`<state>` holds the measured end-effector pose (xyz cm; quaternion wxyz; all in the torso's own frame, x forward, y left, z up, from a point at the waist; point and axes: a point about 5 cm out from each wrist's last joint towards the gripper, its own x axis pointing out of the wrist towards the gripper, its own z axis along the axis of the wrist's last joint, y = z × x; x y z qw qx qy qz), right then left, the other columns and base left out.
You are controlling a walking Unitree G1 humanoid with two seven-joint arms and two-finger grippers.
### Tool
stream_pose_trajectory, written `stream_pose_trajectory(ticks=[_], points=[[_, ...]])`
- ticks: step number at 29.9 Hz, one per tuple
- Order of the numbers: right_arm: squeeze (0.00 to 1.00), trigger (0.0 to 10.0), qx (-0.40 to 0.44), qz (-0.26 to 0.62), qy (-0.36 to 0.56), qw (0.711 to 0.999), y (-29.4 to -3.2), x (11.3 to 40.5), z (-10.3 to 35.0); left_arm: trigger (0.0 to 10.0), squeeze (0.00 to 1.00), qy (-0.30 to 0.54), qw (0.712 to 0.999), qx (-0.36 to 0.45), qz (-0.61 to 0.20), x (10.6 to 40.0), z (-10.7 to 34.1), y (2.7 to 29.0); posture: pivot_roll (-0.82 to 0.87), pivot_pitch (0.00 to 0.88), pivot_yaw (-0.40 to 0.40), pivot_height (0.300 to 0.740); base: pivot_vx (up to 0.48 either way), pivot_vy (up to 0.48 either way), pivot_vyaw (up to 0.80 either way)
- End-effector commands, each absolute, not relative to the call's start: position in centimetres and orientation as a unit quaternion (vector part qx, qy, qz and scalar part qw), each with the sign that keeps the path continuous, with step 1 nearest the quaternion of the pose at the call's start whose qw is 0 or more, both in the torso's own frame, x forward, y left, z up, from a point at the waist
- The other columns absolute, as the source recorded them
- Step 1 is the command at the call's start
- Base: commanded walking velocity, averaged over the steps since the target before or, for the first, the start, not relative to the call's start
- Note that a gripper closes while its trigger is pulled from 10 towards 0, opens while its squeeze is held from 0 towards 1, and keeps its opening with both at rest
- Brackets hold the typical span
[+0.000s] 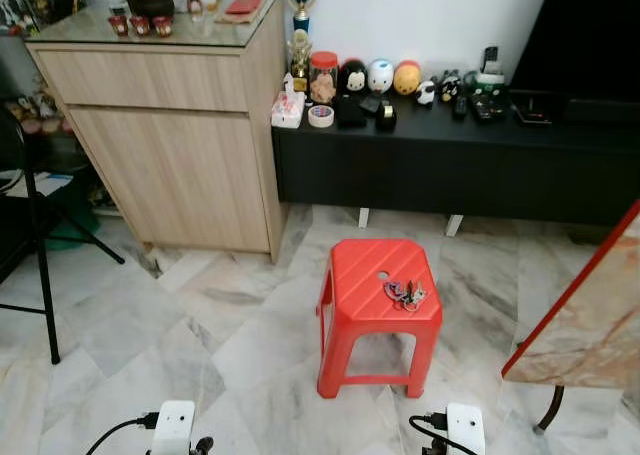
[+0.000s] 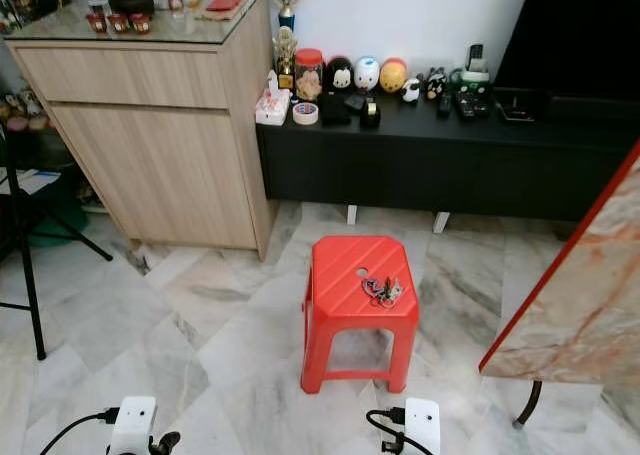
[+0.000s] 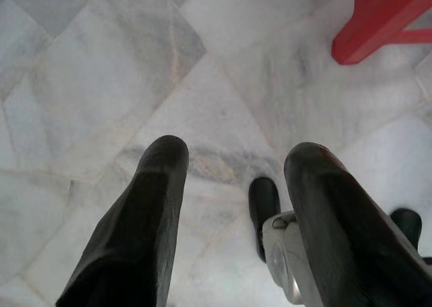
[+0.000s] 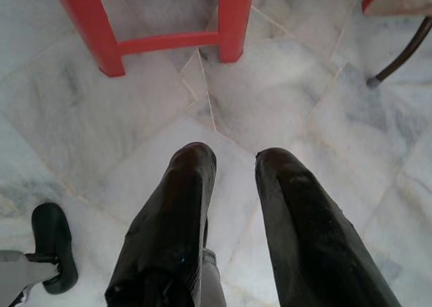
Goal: Hang keys on a hook
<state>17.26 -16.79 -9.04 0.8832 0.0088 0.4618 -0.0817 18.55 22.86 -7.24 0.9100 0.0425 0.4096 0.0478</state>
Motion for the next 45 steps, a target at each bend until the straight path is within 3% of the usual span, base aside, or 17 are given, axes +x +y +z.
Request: stream_pose_trajectory(ticks=[1,6,37,45], points=[[0.0,10.0,-0.004,-0.074,0.459,0.885,-16.9,17.4,-9.0,10.0,0.0,0.417,0.907,0.042,0.049,18.3,-7.4,23.0,0.06,0.0,-0.034,0.74,0.27,0.0,0.55],[0.0,10.0,-0.003,-0.073,0.458,0.886,-16.9,17.4,-9.0,10.0,0.0,0.417,0.907,0.041,0.049,18.3,-7.4,22.9,0.06,0.0,-0.036,0.74,0.272,0.0,0.8],[0.0,10.0,0.012,-0.071,0.438,0.896,-16.4,18.2,-8.5,10.0,0.0,0.419,0.906,0.038,0.047,18.0,-7.6,22.5,0.06,0.0,-0.039,0.74,0.273,0.0,0.0],[0.0,10.0,0.03,-0.068,0.41,0.909,-15.9,19.5,-7.8,10.0,0.0,0.409,0.911,0.029,0.047,18.3,-7.4,22.5,0.06,0.0,-0.037,0.74,0.0,0.0,0.0]])
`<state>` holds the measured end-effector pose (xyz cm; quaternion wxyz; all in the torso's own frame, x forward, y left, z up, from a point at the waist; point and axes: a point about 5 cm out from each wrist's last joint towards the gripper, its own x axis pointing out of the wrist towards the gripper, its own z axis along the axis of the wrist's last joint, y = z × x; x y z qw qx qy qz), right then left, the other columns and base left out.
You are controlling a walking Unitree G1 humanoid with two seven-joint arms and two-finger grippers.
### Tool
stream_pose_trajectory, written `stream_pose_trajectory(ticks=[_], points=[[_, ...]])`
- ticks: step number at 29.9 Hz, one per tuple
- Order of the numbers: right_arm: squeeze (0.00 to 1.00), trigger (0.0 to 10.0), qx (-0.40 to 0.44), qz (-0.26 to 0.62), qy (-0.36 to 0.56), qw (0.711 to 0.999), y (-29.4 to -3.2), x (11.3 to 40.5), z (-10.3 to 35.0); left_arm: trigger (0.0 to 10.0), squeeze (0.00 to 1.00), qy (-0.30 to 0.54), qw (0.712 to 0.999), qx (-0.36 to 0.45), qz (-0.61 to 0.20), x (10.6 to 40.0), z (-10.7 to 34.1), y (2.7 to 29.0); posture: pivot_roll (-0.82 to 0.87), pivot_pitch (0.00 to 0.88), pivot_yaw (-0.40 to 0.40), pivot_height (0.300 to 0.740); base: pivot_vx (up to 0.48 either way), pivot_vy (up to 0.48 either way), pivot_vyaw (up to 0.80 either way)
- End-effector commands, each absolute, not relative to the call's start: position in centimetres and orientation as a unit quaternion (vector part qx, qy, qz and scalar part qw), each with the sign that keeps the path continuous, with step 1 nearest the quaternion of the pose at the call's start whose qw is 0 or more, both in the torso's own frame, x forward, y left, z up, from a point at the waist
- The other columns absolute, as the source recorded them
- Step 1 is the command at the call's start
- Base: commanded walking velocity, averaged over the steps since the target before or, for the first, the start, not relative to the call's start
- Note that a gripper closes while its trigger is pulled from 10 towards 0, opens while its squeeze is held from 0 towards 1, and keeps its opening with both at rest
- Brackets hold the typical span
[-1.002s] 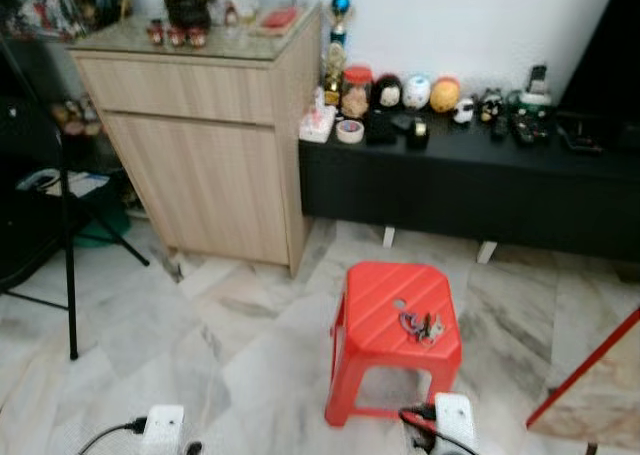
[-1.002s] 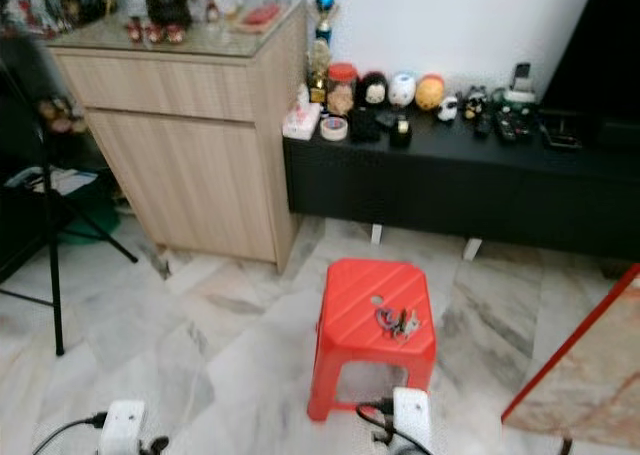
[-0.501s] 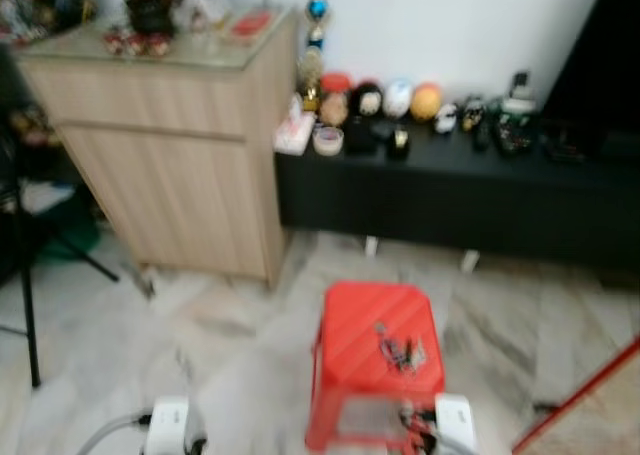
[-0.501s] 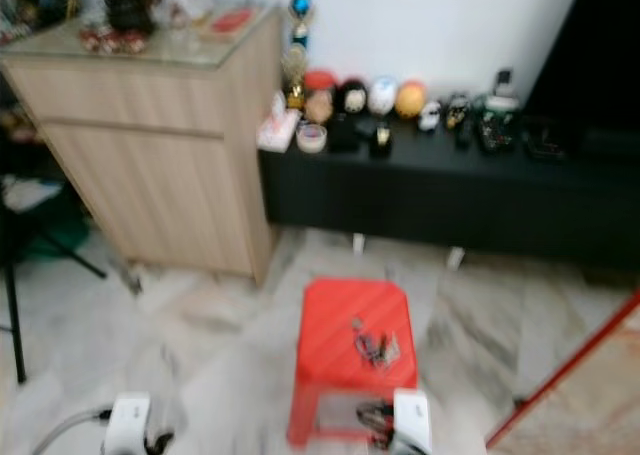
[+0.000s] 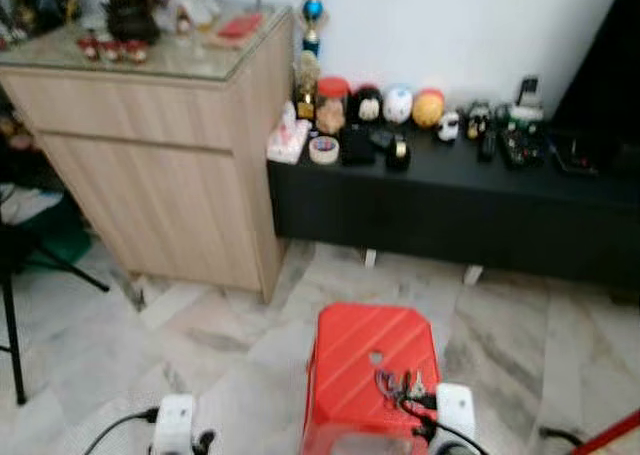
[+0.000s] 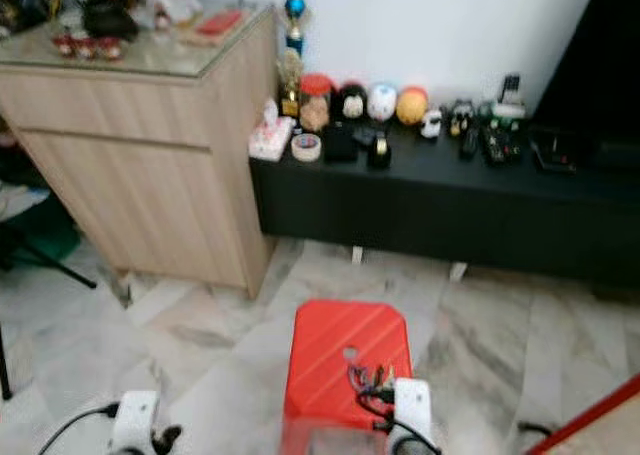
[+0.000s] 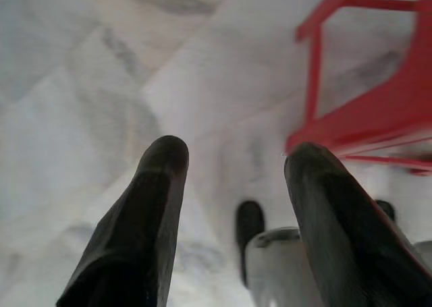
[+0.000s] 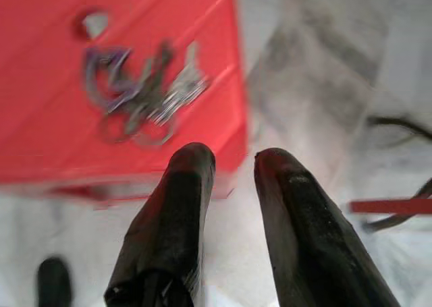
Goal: Hang keys on a hook
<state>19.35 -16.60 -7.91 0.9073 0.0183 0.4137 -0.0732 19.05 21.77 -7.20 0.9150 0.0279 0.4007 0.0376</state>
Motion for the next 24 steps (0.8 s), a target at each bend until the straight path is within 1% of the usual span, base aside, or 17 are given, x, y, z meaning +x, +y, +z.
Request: stream_pose_trajectory(ticks=[1,14,24], points=[[0.0,10.0,0.031,-0.069,0.41,0.909,-15.91,19.53,-7.84,10.0,0.0,0.408,0.911,0.029,0.048,18.31,-7.4,22.54,0.06,0.0,-0.038,0.74,0.0,0.0,0.0],[0.0,10.0,0.035,-0.07,0.405,0.911,-15.92,19.62,-7.77,10.0,0.0,0.414,0.908,0.021,0.054,18.2,-7.5,22.56,0.06,0.0,-0.039,0.74,0.0,0.0,0.0],[0.0,10.0,0.039,-0.075,0.4,0.913,-15.89,19.72,-7.69,10.0,0.0,0.417,0.907,0.024,0.053,18.02,-7.57,22.66,0.06,0.0,-0.034,0.74,0.0,0.291,0.0]])
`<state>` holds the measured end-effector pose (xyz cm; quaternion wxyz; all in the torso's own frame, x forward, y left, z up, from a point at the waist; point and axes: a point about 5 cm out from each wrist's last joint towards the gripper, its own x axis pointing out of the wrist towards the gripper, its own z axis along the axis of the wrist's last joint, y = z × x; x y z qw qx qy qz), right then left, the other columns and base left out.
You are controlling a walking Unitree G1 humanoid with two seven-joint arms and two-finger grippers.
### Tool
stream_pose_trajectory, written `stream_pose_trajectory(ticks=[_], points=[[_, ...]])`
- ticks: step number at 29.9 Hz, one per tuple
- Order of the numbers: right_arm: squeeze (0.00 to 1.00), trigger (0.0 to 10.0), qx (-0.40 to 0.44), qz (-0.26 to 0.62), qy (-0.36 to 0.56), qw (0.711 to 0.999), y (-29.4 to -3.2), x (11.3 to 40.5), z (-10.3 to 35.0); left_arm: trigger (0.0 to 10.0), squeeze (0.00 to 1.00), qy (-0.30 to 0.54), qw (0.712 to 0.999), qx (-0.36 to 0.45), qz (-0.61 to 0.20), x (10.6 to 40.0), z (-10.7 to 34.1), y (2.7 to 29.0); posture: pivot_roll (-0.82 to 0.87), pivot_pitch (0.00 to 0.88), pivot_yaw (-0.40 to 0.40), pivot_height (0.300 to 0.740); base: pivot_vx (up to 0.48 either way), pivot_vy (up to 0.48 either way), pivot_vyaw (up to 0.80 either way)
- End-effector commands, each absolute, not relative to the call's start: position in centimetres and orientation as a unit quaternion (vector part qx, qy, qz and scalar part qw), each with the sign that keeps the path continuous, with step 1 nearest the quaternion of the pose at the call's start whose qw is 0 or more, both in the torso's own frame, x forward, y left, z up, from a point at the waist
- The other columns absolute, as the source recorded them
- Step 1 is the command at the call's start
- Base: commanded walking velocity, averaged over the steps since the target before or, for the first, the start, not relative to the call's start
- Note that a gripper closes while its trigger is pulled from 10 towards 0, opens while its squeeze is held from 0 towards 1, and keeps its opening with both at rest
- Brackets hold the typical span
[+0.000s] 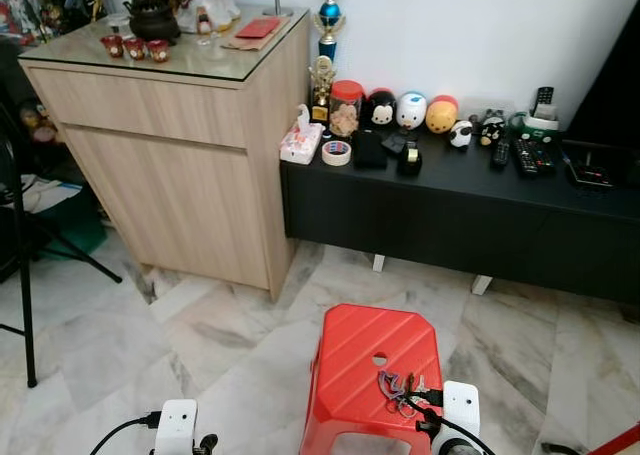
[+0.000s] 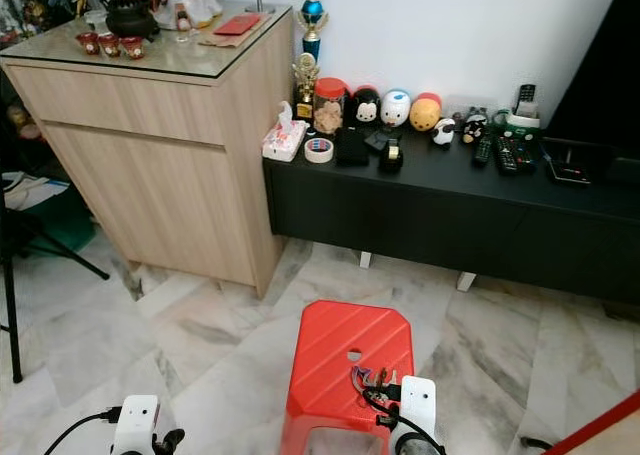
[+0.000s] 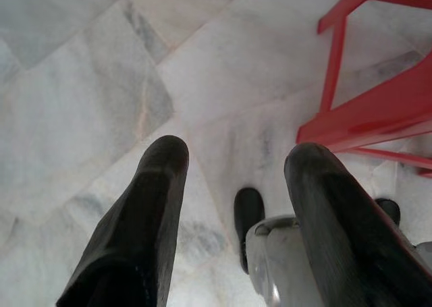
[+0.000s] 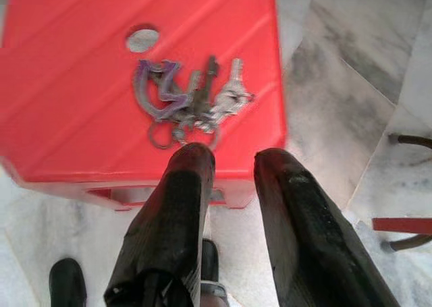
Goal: Hang keys on a hook
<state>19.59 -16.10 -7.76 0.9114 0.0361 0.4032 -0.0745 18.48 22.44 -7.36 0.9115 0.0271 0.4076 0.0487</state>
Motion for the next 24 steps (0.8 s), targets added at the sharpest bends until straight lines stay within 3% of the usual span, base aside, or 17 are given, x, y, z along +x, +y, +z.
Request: stream_pose_trajectory(ticks=[1,10,18,24], points=[[0.0,10.0,0.039,-0.075,0.4,0.913,-15.88,19.73,-7.69,10.0,0.0,0.417,0.907,0.024,0.053,18.01,-7.57,22.67,0.06,0.0,-0.034,0.74,0.0,0.296,0.0],[0.0,10.0,0.038,-0.073,0.4,0.913,-15.78,19.74,-7.69,10.0,0.0,0.417,0.907,0.025,0.053,17.94,-7.58,22.73,0.06,0.0,-0.032,0.74,0.0,0.33,0.0],[0.0,10.0,0.041,-0.074,0.396,0.914,-15.6,19.97,-7.57,10.0,0.0,0.417,0.907,0.025,0.054,17.96,-7.57,22.76,0.07,0.0,-0.033,0.74,0.0,0.0,0.0],[0.0,10.0,0.041,-0.074,0.395,0.915,-15.6,20.03,-7.53,10.0,0.0,0.415,0.908,0.027,0.054,17.98,-7.55,22.77,0.07,0.0,-0.033,0.74,0.0,0.32,0.0]])
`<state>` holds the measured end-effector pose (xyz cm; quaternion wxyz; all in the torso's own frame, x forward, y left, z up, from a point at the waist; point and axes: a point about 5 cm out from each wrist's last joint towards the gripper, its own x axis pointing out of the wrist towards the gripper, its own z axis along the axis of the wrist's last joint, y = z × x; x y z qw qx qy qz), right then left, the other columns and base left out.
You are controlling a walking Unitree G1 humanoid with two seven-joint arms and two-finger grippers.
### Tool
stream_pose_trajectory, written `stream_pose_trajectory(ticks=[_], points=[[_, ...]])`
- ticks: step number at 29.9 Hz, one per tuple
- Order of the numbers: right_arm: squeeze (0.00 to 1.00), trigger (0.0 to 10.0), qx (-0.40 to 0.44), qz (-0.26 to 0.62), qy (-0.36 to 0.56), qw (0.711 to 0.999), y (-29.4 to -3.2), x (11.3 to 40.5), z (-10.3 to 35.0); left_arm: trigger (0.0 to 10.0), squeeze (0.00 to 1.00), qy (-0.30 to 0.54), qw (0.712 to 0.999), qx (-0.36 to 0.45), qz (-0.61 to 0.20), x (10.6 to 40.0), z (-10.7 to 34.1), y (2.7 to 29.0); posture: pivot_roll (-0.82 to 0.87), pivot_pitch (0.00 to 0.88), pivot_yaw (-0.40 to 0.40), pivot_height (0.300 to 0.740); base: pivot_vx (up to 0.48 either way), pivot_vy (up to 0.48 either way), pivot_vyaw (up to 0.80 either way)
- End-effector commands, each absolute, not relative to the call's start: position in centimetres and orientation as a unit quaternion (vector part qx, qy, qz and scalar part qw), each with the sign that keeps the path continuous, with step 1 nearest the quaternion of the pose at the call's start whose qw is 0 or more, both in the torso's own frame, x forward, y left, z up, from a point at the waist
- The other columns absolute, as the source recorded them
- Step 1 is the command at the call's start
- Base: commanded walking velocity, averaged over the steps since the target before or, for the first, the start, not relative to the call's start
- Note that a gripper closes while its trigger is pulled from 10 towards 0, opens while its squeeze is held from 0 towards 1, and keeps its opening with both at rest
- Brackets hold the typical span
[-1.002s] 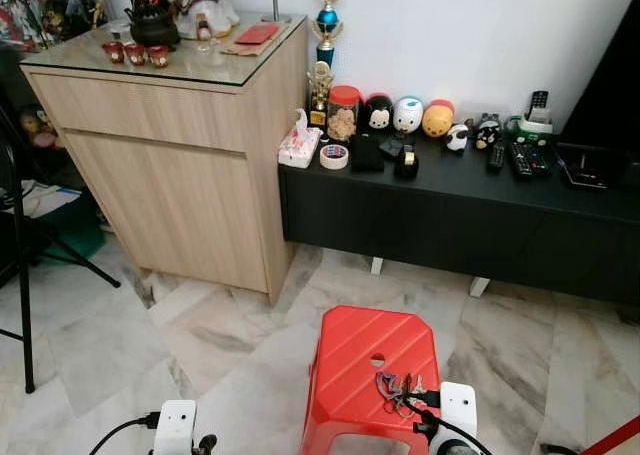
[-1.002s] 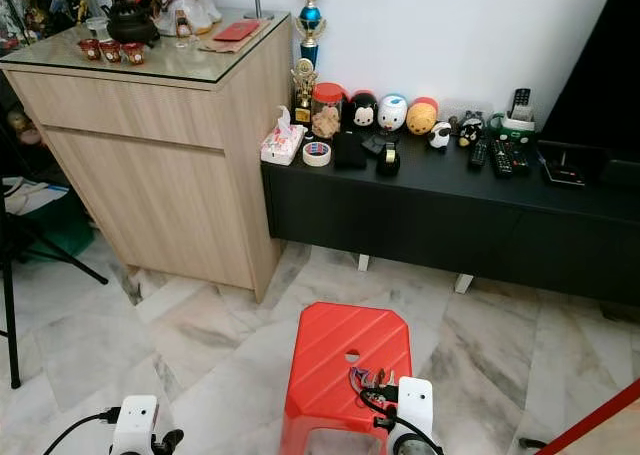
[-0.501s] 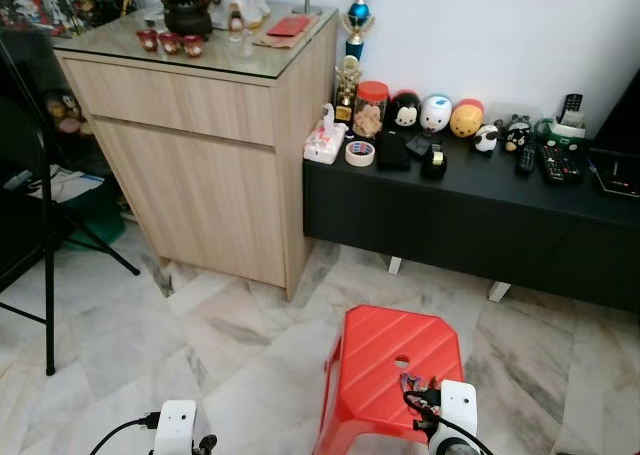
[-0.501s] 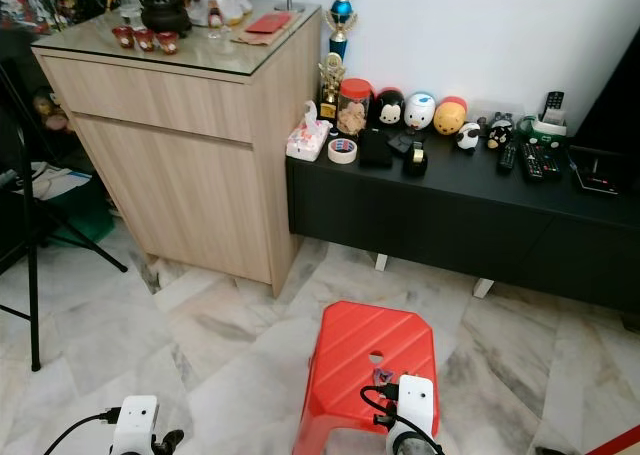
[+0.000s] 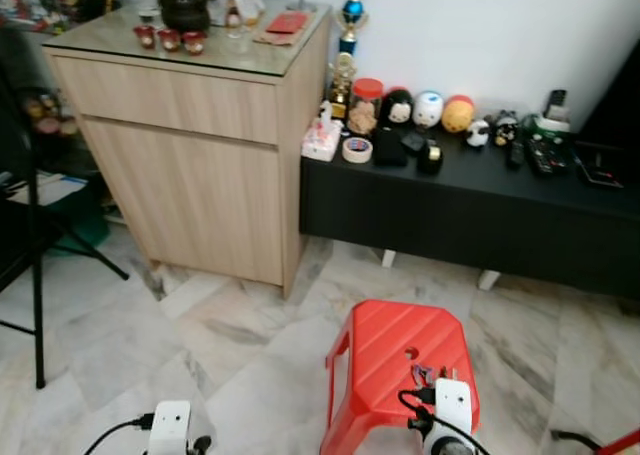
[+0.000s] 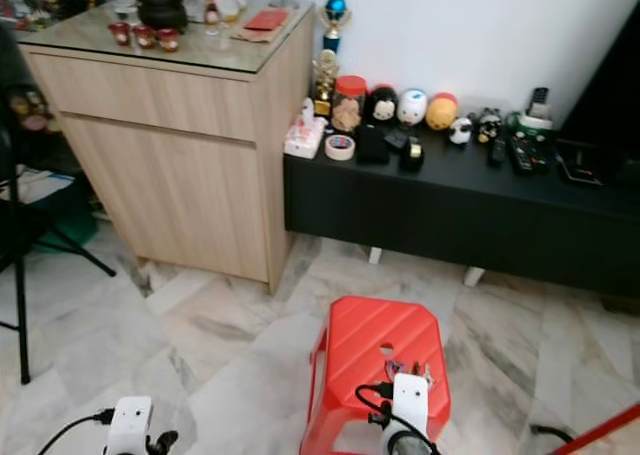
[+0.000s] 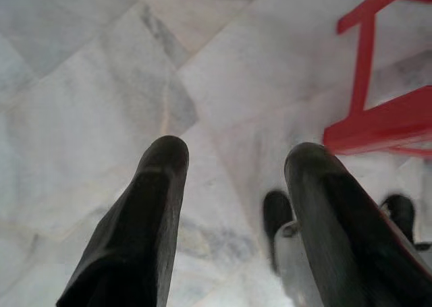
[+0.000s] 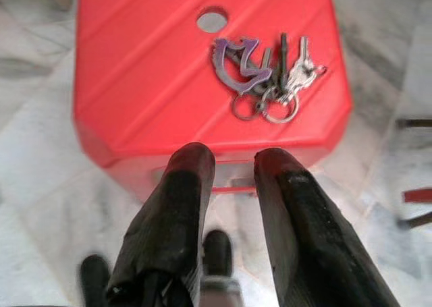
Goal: Hang keys on a hook
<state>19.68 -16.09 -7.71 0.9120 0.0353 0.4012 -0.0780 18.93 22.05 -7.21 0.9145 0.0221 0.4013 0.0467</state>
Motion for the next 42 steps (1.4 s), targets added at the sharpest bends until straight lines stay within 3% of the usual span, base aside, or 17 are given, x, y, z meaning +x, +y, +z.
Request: stream_pose_trajectory(ticks=[1,14,30,42], points=[[0.0,10.0,0.041,-0.074,0.394,0.915,-15.6,20.1,-7.5,10.0,0.0,0.415,0.908,0.028,0.054,18.0,-7.5,22.8,0.07,0.0,-0.034,0.74,0.0,0.0,0.0],[0.0,10.0,0.041,-0.073,0.392,0.916,-15.5,20.1,-7.5,10.0,0.0,0.407,0.912,0.037,0.047,18.3,-7.3,22.8,0.08,0.0,-0.036,0.74,0.0,0.0,0.0],[0.0,10.0,0.043,-0.072,0.386,0.919,-15.4,20.4,-7.3,10.0,0.0,0.403,0.913,0.039,0.048,18.5,-7.2,22.8,0.08,0.0,-0.035,0.74,0.0,-0.252,0.0],[0.0,10.0,0.062,-0.075,0.302,0.948,-15.2,23.9,-4.8,10.0,0.0,0.396,0.916,0.036,0.052,18.8,-7.1,22.7,0.07,0.0,-0.043,0.74,0.0,0.0,0.0]])
